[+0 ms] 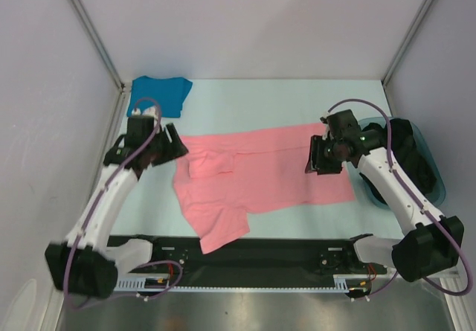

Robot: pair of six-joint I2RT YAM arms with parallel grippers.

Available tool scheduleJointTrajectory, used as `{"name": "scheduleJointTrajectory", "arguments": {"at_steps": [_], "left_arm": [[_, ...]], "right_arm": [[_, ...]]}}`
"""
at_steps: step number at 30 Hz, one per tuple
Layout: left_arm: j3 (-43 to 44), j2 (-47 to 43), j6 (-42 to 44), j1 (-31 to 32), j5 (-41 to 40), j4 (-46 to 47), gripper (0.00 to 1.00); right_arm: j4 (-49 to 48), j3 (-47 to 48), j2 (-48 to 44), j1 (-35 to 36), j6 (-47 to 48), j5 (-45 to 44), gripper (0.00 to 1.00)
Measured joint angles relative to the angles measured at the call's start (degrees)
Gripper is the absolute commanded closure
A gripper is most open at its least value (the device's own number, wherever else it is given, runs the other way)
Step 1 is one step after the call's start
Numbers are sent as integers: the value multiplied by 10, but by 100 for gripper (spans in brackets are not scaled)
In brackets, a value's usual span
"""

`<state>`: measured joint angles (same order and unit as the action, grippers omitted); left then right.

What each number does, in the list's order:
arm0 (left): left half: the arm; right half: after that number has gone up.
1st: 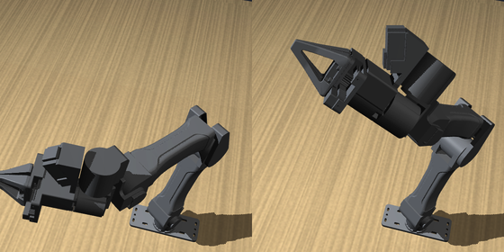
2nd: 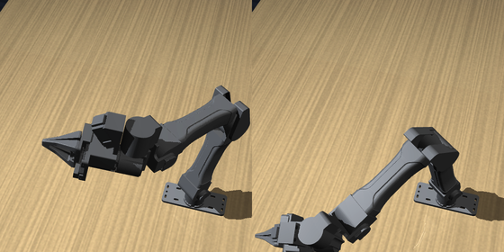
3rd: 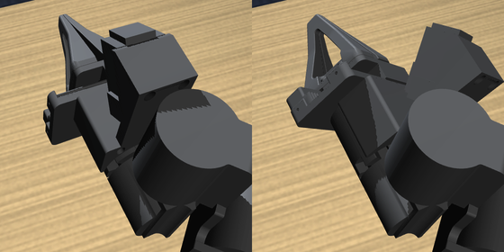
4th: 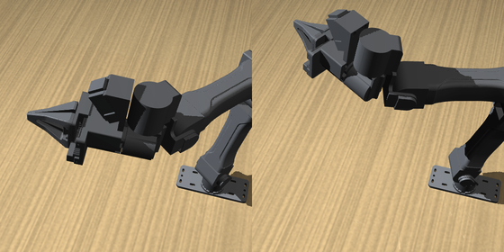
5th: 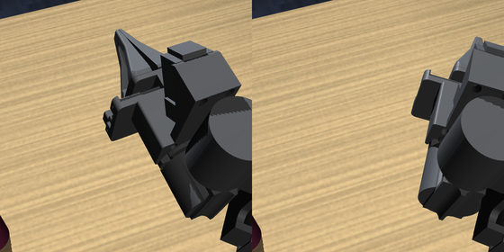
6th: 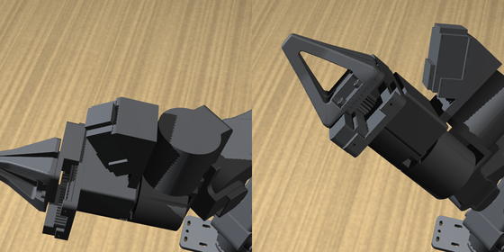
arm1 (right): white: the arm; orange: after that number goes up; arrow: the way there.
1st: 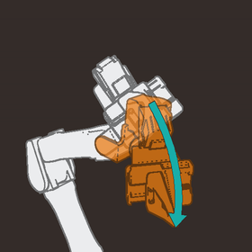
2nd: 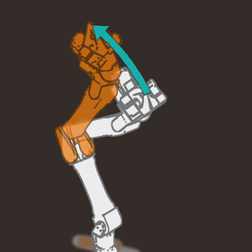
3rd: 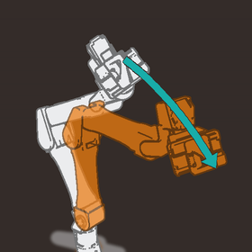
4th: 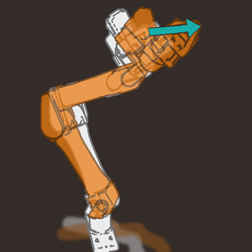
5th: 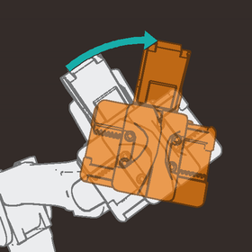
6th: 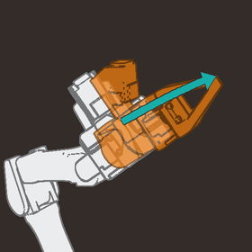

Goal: Fold and stack the t-shirts
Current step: Fold the tshirt

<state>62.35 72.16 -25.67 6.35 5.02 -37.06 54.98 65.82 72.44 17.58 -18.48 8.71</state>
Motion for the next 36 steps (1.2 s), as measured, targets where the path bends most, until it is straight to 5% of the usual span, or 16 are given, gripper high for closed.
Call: {"name": "scheduleJointTrajectory", "arguments": {"at_steps": [6, 13, 21, 36], "left_arm": [[-180, -256, -66, 97, -1, -80, 35], [-315, -405, -200, 262, -1, -171, 35], [-374, -385, -317, 452, -29, -170, 45], [-446, -365, -431, 518, -27, -95, 53]], "right_arm": [[-3, -28, -17, 24, 6, 30, 50], [-26, -61, -31, 34, 3, 62, 50], [-32, -70, -72, 35, -10, 78, 49], [-24, -79, -106, 36, -12, 77, 48]]}}
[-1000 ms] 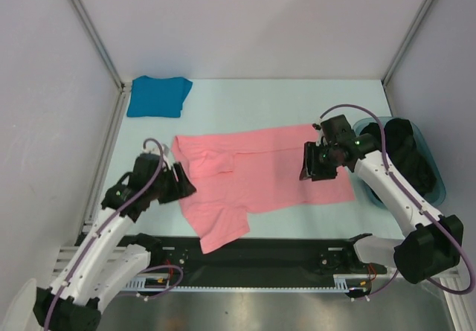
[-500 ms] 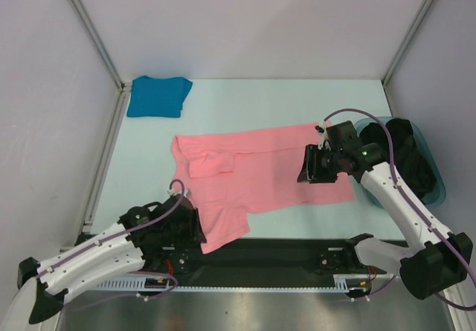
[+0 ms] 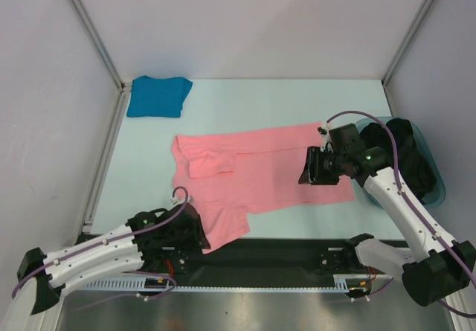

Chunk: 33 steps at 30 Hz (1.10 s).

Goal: Fold and stack the t-shirts
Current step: Fold the tshirt

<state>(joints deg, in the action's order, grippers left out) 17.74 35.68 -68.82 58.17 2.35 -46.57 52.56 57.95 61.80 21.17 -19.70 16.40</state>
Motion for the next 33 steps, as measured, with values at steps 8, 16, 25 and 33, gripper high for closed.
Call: {"name": "scheduleJointTrajectory", "arguments": {"at_steps": [8, 16, 25, 33], "left_arm": [[-12, 20, -8, 1, 26, 45, 59], [-13, 9, -16, 2, 20, 40, 100], [188, 111, 51, -9, -79, -43, 100], [273, 249, 226, -130, -73, 7, 100]], "right_arm": [[0, 0, 0, 0, 0, 0, 48], [0, 0, 0, 0, 0, 0, 48], [16, 0, 38, -21, -17, -46, 58], [19, -34, 79, -78, -61, -161, 82]]}}
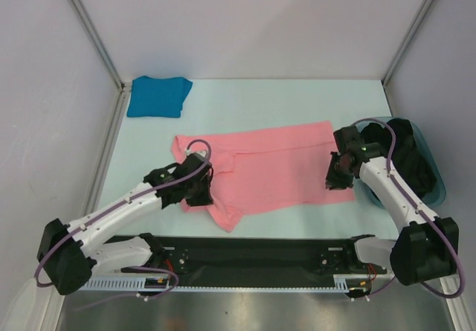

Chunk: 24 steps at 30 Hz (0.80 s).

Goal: Fold and stack the t-shirts
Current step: Fold the tshirt

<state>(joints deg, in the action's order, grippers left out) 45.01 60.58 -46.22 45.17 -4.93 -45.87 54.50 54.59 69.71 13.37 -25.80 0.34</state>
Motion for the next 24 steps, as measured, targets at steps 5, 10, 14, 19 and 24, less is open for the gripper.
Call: {"name": "scheduleJointTrajectory", "arguments": {"at_steps": [5, 10, 14, 19, 24], "left_arm": [[13, 62, 89, -45, 43, 49, 100], [31, 102, 146, -52, 85, 86, 100], [31, 102, 173, -80, 119, 103, 100], [28, 101, 198, -122, 146, 111, 100], [19, 99, 214, -150, 167, 112, 100]], "right_arm": [[-27, -75, -19, -77, -69, -52, 83], [-70, -170, -110, -122, -151, -82, 80], [-124, -222, -148, -140, -204, -118, 76], [-168, -254, -135, -150, -251, -159, 68], [-204, -272, -120, -150, -276, -192, 66]]}}
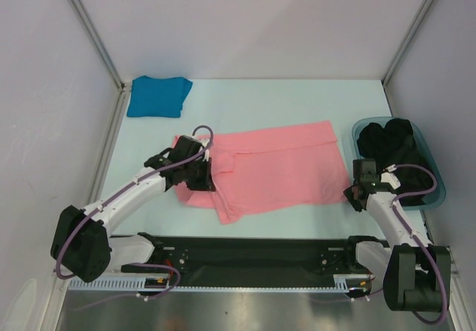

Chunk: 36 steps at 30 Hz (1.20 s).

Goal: Fold and stack the t-shirts
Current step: Fold the tshirt

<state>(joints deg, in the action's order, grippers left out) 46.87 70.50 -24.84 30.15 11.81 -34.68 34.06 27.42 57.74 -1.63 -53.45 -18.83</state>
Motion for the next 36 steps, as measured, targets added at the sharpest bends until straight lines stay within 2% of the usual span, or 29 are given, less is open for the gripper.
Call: {"name": "scheduleJointTrajectory", "arguments": {"at_steps": [6, 14, 15, 18, 19, 24, 36], "left_arm": [[-3, -8, 14, -13, 16, -2, 100], [-14, -38, 20, -21, 20, -7, 99], [-16, -43, 20, -22, 20, -9, 100], [-21, -56, 19, -23, 20, -15, 100], [-22, -60, 19, -23, 20, -18, 100], [-24, -98, 7, -24, 19, -33, 100], [-44, -193, -57, -27, 6, -108, 100]], "right_arm": [[-29, -24, 3, 0, -17, -19, 66], [-56, -10, 47, 0, -21, -30, 76], [-57, -8, 52, 0, -20, -30, 79], [-57, -1, 65, 1, -15, -30, 97], [-57, 0, 66, 1, -14, -30, 99], [-38, 6, 54, 10, 6, -27, 100], [113, 93, 40, 53, 69, 28, 100]]}}
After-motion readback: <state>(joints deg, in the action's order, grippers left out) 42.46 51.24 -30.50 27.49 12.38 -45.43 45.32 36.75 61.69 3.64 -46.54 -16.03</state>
